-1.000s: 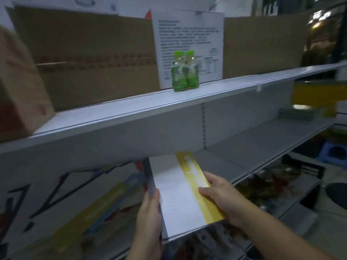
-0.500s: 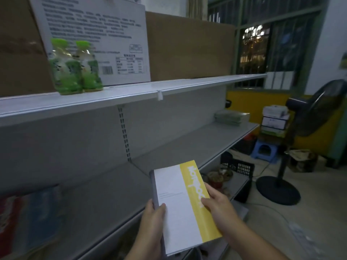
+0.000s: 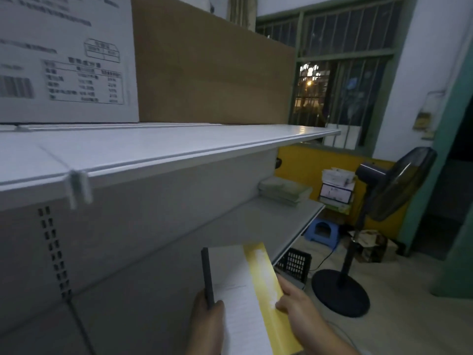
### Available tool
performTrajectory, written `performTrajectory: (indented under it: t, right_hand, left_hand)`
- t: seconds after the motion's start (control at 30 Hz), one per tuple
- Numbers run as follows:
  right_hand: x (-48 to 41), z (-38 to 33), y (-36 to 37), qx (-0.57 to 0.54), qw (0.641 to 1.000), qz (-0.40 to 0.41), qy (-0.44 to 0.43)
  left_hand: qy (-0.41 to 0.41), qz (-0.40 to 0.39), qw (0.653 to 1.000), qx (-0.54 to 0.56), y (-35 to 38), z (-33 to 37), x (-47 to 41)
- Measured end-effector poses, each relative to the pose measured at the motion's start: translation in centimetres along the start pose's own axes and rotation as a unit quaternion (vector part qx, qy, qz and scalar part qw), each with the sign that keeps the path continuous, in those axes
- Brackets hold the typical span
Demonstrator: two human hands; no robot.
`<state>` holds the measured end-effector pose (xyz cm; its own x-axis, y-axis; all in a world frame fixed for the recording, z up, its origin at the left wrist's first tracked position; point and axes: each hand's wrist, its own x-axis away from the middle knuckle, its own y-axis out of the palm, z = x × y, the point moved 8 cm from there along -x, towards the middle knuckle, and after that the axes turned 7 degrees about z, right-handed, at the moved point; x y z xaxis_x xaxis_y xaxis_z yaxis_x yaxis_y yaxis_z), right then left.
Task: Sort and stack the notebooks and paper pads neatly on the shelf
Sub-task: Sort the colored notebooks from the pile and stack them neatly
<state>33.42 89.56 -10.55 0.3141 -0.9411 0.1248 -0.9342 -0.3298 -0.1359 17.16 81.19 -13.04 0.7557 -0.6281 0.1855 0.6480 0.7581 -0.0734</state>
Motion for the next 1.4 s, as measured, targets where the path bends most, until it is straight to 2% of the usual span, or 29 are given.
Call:
performTrajectory:
  t: [0.1,0.23,0.3,0.47,0.57,0.7,0.77,0.87,0.93,1.0,1.07,1.13,1.2,1.27,1.33,1.37,1.4]
  right_hand:
    - [-4.8,2.1,-1.8,-0.003,0.999,0.005,0.041]
    - [-11.2,4.8,-3.6,-0.004,0.996,0.033,0.081]
    - [-14.6,4.5,-4.2,-0.007,0.998,0.034,0.061]
    - [-23.7,2.1,-6.1,-0.016,0.999,-0.042,0.002]
    - [-29.2,1.4,-8.6,0.042,0.995,-0.084,-0.023]
    - [-37.9,-0.2,-10.9,0.178,0.976,-0.096,-0.08]
    - [-41.1,-1.3,-11.1,0.223,0.961,-0.109,-0.119]
    - [-44.3,-1.7,-11.2,0.247,0.952,-0.12,-0.135]
    - [-45.8,-1.0,-11.0,0.305,0.933,-0.129,-0.141]
    - [-46.6,-0.2,-10.7,0.38,0.896,-0.126,-0.194]
    - [-46.9,0.2,-10.3,0.398,0.875,-0.117,-0.251]
    - [-47.1,-0.3,-10.5,0.377,0.878,-0.079,-0.286]
    - [-47.1,-1.4,-11.2,0.346,0.878,-0.012,-0.33]
    - [-47.2,-1.6,-11.2,0.375,0.858,0.001,-0.352]
    - [-47.8,-0.5,-11.1,0.402,0.865,-0.013,-0.299]
    - [-48.1,-0.1,-10.9,0.387,0.878,-0.031,-0.279]
    - [-48.3,0.1,-11.0,0.365,0.892,-0.047,-0.262]
  left_hand:
    - [-0.001,0.008,1.0,0.01,3.7,0.2,-2.8]
    - [-0.042,0.019,0.999,-0.028,7.6,-1.8,-6.2]
    - [-0.041,0.055,0.997,-0.032,8.9,-1.8,-7.9]
    - [-0.028,0.121,0.992,-0.024,14.5,0.2,-12.3]
    - [-0.007,0.142,0.99,-0.016,19.4,1.9,-14.5]
    - [0.007,0.114,0.993,0.041,25.4,3.8,-17.8]
    - [0.02,0.064,0.997,0.042,28.5,4.5,-18.8]
    - [0.033,0.005,0.998,-0.045,31.5,4.8,-19.4]
    - [0.075,0.033,0.979,-0.185,31.7,4.4,-20.6]
    - [0.122,0.071,0.925,-0.352,31.8,4.6,-21.0]
    - [0.142,0.1,0.883,-0.436,31.8,4.4,-21.3]
    - [0.174,0.115,0.859,-0.467,32.2,4.2,-21.8]
    - [0.193,0.131,0.857,-0.459,32.0,3.7,-22.5]
    - [0.211,0.146,0.851,-0.458,31.6,3.4,-23.0]
    - [0.245,0.166,0.835,-0.463,31.6,3.7,-22.9]
    - [0.293,0.182,0.82,-0.457,31.6,4.3,-22.6]
    - [0.305,0.181,0.817,-0.454,31.8,4.5,-22.4]
